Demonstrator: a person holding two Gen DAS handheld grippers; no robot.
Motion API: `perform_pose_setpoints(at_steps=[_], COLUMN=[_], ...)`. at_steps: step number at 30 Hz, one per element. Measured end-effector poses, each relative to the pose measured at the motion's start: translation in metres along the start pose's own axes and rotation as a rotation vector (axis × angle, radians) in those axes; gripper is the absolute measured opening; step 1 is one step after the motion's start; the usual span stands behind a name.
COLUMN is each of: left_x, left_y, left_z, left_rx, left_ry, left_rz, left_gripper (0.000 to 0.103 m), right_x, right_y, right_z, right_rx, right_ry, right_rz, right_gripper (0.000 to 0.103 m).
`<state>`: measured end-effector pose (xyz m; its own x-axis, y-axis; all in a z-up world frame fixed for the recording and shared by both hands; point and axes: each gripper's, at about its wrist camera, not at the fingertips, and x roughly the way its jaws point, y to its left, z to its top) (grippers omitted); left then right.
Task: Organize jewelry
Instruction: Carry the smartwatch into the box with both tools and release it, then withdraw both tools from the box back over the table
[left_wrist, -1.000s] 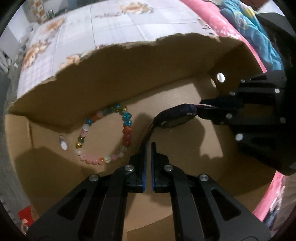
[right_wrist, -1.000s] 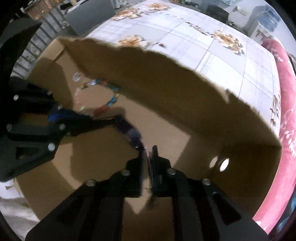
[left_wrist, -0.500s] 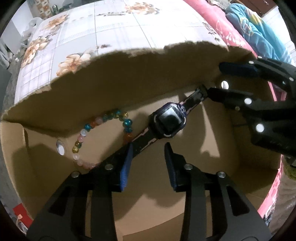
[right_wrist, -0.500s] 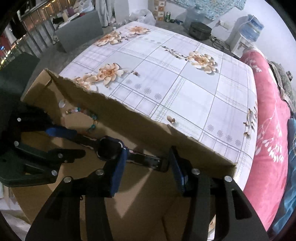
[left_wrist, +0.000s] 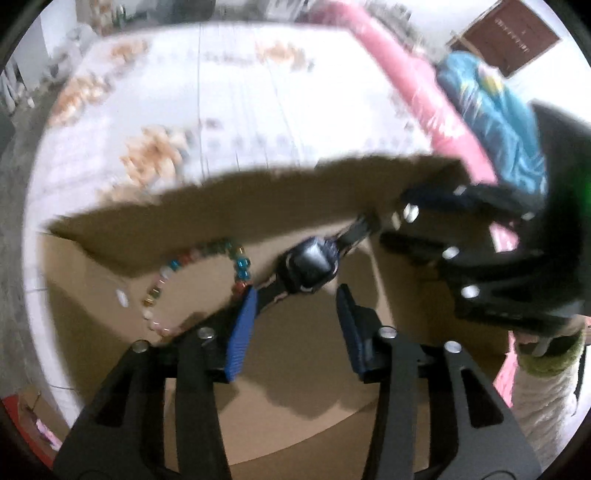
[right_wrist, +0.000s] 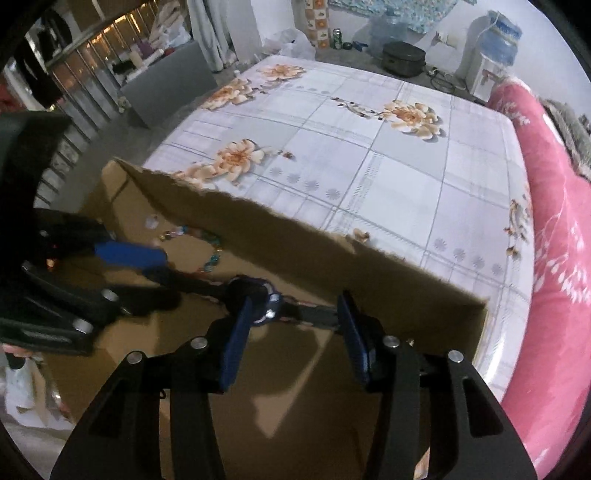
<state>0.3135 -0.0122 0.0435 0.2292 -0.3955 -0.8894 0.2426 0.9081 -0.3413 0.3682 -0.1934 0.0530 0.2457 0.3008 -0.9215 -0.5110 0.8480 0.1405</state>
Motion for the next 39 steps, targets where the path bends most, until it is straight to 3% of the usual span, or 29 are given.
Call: perform_pose_setpoints(at_steps=[3, 6, 11, 13, 16, 19, 25, 33, 39], left_x=[-0.035, -0.061, -0.112, -0.126, -0.135, -0.127, -0.087, -0.059, -0.039], left_y=[-0.007, -0.017, -0.012, -0.005, 0.010, 0.026, 0.046, 0.040, 0.030], left_z=[-0.015, -0.028, -0.093, -0.121, -0.166, -0.199, -0.233, -0.243, -0.251], left_rx=[0.035, 0.059, 0.097, 0.087, 0.040, -0.015, -0.094, 0.013, 0.052], left_ry=[-0.096, -0.179, -0.377, -0.451, -0.540, -0.552, -0.481, -0.438, -0.405], left_rz=[0.012, 0.010, 0.049, 0.066, 0.097, 0.106, 0.081, 0.102, 0.058], left_gripper=[0.054, 0.060, 0.072, 0.081, 0.084, 0.085, 0.085, 0.085, 0.085], right_x=[0.001, 0.008, 0.027, 0.035, 0.045, 0.057, 0.077, 0.077, 0.075], right_y=[0.003, 0.016, 0.056, 0.070, 0.077, 0.086, 0.091, 0.101, 0.097], right_z=[-0.005, -0.005, -0.002, 0.003, 0.013, 0.020, 0.020, -0.001, -0.007], right_rx=[0.029, 0.014, -0.100, -0.150, -0.157, -0.186, -0.224, -0.351, -0.394], right_ry=[0.010, 0.021, 0.040, 0.047, 0.067, 0.088, 0.153, 0.189, 0.186], right_rz=[0.043, 0.032, -0.035, -0.097, -0.134, -0.192, -0.239, -0.279, -0.341], right_gripper=[0.047, 0.047, 0.042, 0.042, 0.041, 0.041, 0.040, 0.040, 0.040])
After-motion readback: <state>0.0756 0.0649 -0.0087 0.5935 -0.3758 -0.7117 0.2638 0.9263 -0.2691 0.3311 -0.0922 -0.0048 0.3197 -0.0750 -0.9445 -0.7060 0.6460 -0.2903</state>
